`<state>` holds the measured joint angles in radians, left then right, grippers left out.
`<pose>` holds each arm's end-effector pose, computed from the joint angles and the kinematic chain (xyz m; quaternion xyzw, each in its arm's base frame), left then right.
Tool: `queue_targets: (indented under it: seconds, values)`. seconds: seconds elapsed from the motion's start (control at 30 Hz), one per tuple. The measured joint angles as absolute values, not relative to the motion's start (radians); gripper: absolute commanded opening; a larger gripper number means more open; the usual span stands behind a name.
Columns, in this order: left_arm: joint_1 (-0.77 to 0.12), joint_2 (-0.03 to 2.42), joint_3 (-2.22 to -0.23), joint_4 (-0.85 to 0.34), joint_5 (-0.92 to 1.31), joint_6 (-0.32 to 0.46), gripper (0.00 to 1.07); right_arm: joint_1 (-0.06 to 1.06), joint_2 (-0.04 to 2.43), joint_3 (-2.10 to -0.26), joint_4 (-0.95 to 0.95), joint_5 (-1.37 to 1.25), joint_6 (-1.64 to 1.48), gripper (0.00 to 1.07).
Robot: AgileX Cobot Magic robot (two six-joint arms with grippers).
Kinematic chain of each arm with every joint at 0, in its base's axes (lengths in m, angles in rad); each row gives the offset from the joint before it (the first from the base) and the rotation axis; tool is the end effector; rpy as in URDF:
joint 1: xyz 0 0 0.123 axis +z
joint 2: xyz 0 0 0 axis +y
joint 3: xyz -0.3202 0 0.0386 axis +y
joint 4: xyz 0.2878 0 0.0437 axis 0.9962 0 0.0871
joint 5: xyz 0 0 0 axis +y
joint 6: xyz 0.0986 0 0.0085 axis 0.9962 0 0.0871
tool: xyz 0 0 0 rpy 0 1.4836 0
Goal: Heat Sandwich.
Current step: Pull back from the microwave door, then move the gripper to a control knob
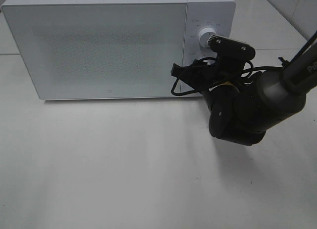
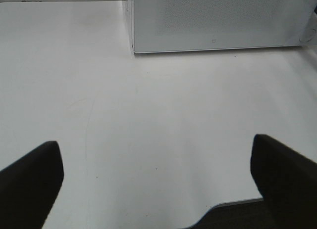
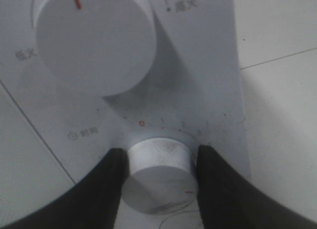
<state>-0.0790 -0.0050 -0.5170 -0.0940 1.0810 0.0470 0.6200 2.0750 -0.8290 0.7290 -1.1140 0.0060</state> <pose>-0.0055 -0.0078 0.2966 0.0564 0.8500 -0.0552 0.5209 0.3599 0.1843 0.1123 0.1150 0.7449 0.0822 0.6521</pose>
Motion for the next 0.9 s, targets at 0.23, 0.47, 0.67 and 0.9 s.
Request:
queue_targets:
  seconds: [0.23, 0.47, 0.67, 0.9]
  values:
    - [-0.079, -0.005, -0.517, -0.094, 1.081, 0.047, 0.97, 0.62, 2.081, -0.827, 0.726, -1.123, 0.263, 0.09]
    - [-0.079, -0.005, -0.517, -0.094, 1.081, 0.047, 0.97, 0.62, 2.086, -0.823, 0.721, -1.138, 0.479, 0.09]
    - [-0.079, -0.005, -0.517, -0.094, 1.081, 0.047, 0.97, 0.62, 2.087, -0.822, 0.719, -1.141, 0.695, 0.09]
    - [-0.079, -0.005, -0.517, -0.094, 1.081, 0.047, 0.97, 0.62, 2.089, -0.821, 0.725, -1.147, 0.902, 0.1]
